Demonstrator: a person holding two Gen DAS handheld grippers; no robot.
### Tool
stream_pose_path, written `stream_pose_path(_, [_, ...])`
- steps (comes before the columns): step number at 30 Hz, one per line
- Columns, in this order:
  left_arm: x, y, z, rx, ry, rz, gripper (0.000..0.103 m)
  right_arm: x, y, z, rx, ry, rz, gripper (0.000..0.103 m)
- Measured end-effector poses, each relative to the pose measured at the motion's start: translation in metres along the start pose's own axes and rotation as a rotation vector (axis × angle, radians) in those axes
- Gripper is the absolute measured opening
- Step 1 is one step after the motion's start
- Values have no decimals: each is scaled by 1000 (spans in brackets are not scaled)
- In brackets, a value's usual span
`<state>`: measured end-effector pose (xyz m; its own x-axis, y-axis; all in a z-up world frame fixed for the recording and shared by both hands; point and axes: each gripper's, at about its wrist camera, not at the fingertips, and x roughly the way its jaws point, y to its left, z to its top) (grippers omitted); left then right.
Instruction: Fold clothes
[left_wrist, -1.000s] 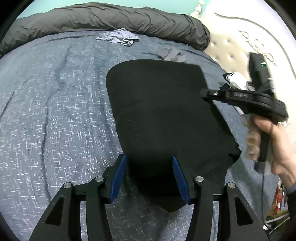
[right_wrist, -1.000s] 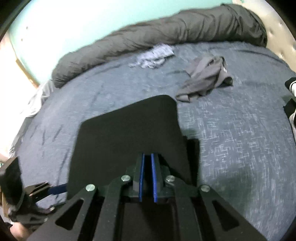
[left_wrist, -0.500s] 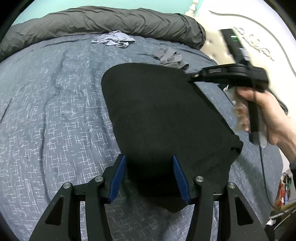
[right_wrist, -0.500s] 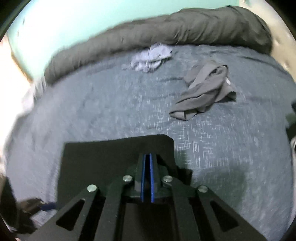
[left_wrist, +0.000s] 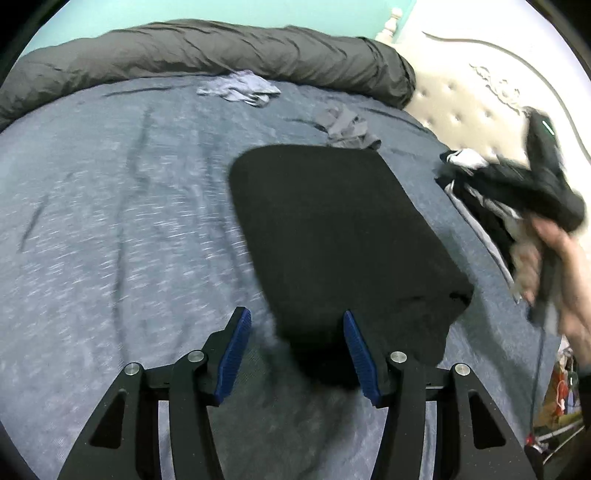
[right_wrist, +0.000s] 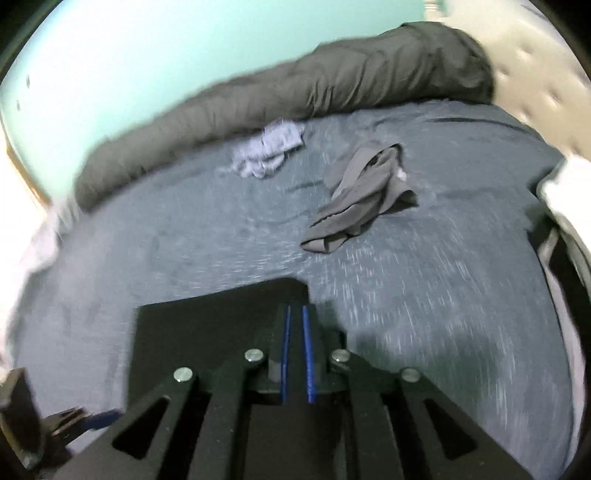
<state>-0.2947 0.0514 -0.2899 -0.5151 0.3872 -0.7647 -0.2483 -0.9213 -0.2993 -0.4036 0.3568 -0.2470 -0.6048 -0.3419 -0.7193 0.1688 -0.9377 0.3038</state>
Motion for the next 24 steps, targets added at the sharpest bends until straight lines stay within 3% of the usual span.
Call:
stream_pose_path(4, [-33, 18, -21, -58, -31, 28, 57, -36, 7, -56, 109, 2, 105, 7])
stream_pose_path(8, [-59, 35, -46, -121, -59, 50, 57, -67, 17, -113, 219, 5, 209, 19])
stream_pose_path(13, [-76, 52, -74, -167, -74, 57, 57, -58, 53, -164, 340, 60, 311, 33])
stream_pose_path(16, [-83, 59, -84, -174, -78, 57, 57, -39, 68, -181, 398, 101, 328, 50])
stream_pose_path(24, [-101, 78, -101, -196, -91, 49, 57, -2, 90, -188, 502, 71, 307, 64])
